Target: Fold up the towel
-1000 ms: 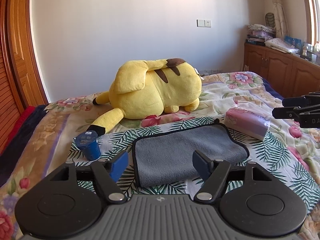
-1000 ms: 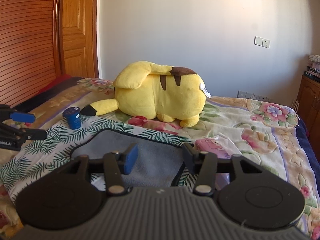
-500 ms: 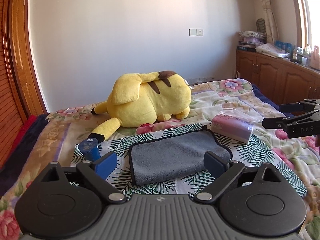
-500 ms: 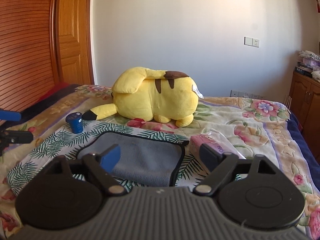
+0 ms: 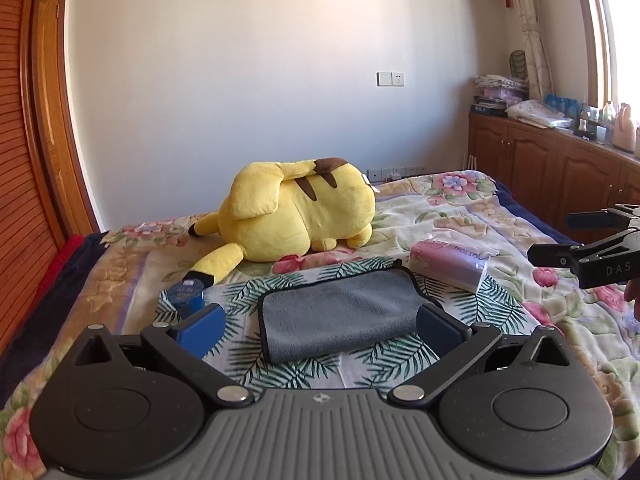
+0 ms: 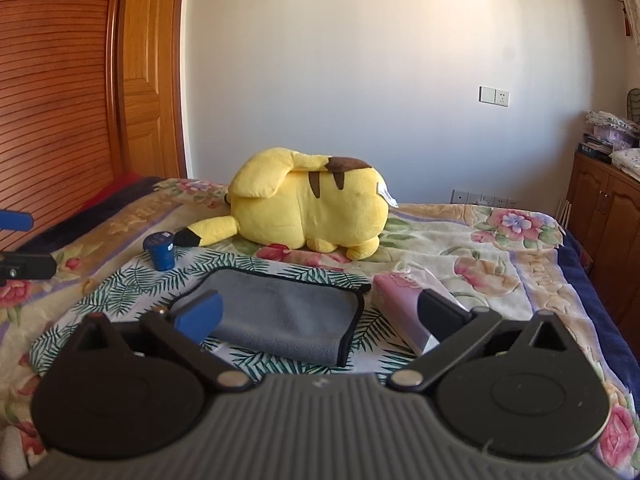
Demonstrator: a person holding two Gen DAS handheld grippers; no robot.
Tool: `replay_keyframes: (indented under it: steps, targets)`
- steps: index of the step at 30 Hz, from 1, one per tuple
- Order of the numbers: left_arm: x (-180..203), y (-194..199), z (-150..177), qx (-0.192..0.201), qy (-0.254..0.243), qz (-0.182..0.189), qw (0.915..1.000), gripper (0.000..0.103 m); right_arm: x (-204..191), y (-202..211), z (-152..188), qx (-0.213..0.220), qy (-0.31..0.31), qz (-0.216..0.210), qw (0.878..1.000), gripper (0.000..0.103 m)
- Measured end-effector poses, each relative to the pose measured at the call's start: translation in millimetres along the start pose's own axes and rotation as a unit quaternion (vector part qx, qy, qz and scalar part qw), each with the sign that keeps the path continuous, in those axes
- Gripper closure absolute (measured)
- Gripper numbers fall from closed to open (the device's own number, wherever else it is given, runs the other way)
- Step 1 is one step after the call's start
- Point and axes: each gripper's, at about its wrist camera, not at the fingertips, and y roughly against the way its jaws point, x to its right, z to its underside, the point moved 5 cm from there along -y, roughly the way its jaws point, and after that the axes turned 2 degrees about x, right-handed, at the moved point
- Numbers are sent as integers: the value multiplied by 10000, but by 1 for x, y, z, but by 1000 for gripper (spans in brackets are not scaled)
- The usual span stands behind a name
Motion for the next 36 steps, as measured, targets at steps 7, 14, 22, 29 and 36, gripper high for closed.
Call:
replay_keyframes:
  steps: [7,14,22,29,36]
  targets:
    - [0,25,9,-26,23,-141,9999,16,-3,20,5,16,-29,32,10000,0]
    - [4,45,28,-42,30,-321,9995,16,-10,40,16,57,-106,-20,9999,0]
    - [16,55,53,-48,108,-306,9995,16,-19,58,31,69,-208,-85,9997,0]
    - [30,62,71,-57,165,-231,9996,16,-28,66,46,44,-224,-102,9997,0]
    - [35,64,89,-49,237,-223,9995,16,-39,70,62,29,-263,-130,9996,0]
